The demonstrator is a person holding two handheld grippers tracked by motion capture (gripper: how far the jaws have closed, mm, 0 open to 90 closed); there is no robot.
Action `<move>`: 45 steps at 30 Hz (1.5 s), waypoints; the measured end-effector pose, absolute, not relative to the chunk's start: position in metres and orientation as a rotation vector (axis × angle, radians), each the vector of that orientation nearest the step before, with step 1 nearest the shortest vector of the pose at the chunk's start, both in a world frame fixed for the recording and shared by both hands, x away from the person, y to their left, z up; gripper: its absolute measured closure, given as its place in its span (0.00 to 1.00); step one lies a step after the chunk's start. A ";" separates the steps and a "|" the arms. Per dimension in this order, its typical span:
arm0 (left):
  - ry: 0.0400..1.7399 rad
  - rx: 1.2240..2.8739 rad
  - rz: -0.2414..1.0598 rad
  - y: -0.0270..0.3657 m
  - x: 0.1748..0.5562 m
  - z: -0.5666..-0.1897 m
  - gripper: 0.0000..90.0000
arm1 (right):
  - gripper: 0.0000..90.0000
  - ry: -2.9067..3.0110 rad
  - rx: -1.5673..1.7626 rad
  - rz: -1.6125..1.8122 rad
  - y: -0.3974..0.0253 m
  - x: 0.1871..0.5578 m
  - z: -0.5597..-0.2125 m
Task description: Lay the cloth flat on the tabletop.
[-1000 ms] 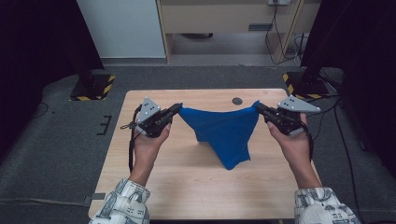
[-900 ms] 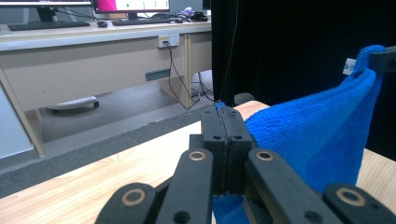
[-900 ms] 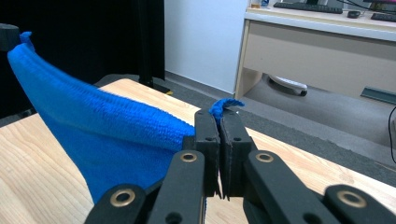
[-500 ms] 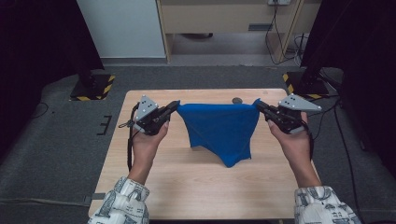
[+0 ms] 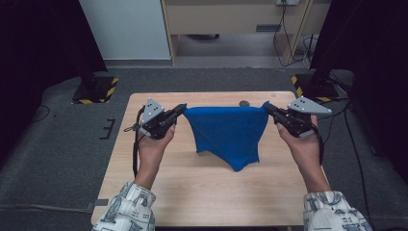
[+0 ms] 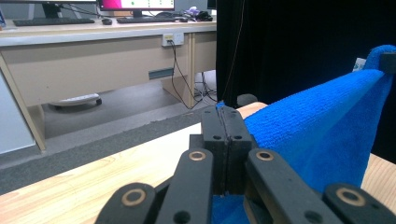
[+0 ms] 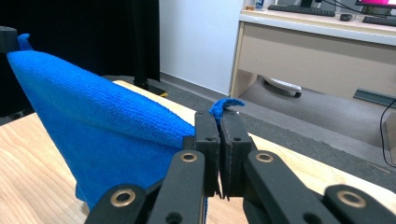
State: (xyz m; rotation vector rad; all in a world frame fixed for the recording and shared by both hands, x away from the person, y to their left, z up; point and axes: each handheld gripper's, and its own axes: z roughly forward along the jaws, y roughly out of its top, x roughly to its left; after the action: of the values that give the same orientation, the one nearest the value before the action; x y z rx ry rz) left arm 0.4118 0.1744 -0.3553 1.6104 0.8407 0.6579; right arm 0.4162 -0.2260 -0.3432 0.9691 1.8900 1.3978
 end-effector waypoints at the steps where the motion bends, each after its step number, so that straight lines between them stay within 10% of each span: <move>1: 0.843 1.612 0.656 0.174 0.412 -0.356 1.00 | 0.98 1.889 0.974 1.398 -0.226 0.417 -0.344; 28: 0.772 1.611 0.680 0.191 0.339 -0.324 1.00 | 0.97 1.868 0.781 1.474 -0.219 0.345 -0.318; 45: 0.964 1.728 0.614 0.172 0.439 -0.389 0.99 | 0.97 1.989 0.978 1.317 -0.217 0.437 -0.392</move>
State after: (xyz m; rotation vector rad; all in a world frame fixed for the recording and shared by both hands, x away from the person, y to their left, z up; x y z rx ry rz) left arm 0.4388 0.1719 -0.3891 1.7284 0.9637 0.6145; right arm 0.4367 -0.2168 -0.3917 0.9784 1.9894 1.3171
